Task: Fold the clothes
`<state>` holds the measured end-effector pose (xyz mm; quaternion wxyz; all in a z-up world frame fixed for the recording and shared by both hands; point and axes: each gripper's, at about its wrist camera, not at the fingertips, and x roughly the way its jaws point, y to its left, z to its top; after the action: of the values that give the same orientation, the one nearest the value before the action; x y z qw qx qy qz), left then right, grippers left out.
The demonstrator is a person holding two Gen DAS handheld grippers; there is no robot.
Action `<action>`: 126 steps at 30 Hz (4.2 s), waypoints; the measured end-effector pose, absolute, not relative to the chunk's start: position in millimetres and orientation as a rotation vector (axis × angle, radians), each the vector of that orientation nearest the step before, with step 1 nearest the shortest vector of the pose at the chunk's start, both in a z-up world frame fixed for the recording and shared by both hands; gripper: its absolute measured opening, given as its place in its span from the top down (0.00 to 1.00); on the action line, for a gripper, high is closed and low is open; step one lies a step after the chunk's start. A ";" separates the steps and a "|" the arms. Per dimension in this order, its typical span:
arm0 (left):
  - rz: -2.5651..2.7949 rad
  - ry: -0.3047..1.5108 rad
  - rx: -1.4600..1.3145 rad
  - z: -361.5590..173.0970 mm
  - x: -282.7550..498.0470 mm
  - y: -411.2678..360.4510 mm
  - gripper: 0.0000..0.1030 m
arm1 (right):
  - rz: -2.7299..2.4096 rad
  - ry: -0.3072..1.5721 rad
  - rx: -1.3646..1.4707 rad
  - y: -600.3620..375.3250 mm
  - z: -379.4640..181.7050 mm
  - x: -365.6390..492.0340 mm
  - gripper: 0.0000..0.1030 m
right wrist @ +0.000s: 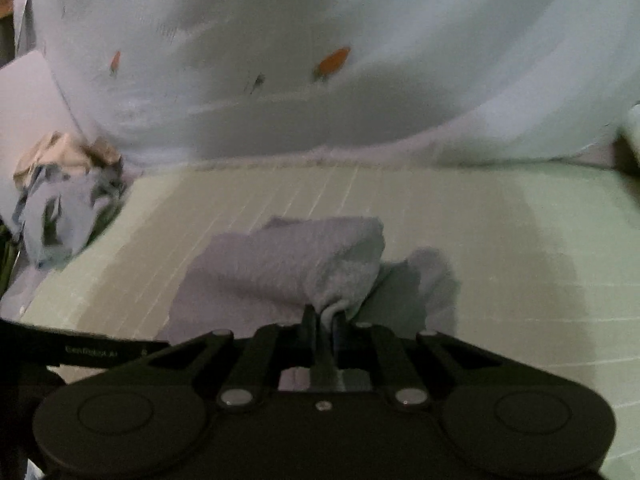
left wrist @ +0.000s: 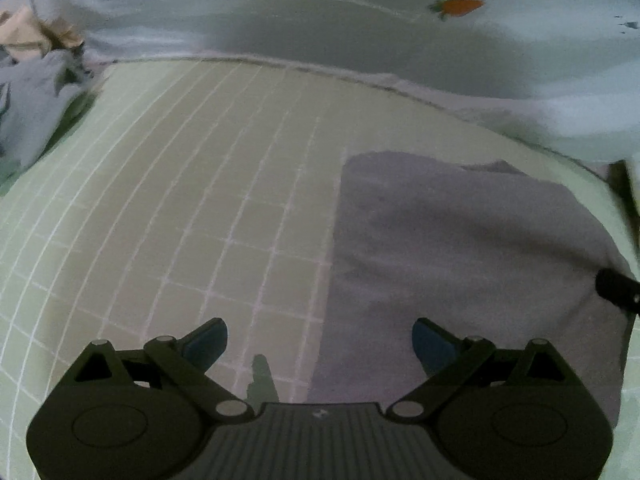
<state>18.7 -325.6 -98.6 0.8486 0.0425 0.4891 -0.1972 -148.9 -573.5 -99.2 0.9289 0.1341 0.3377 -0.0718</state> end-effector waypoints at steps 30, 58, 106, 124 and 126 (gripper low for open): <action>-0.779 1.178 -0.086 -130.1 29.9 -362.2 0.74 | -0.308 0.951 0.545 -593.5 -169.2 -129.8 0.53; -1.272 0.763 0.074 -3.9 -184.1 -652.4 0.78 | -0.611 0.569 0.489 -776.9 -41.1 -364.3 0.79; -0.983 0.734 0.179 -36.3 -171.2 -830.0 0.08 | -0.833 0.557 0.360 -1020.9 -33.1 -363.1 0.00; -1.061 0.643 0.293 -26.2 -260.5 -744.9 0.00 | -0.917 0.526 0.407 -891.6 -35.6 -486.5 0.00; -1.065 0.643 0.307 -29.0 -263.6 -740.5 0.00 | -0.916 0.529 0.426 -886.2 -39.8 -490.3 0.00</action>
<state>-263.6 -740.5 -29.0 0.8017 0.1433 0.2999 -0.4967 -490.3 -886.2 -39.8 0.8419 0.2017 0.2503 -0.4334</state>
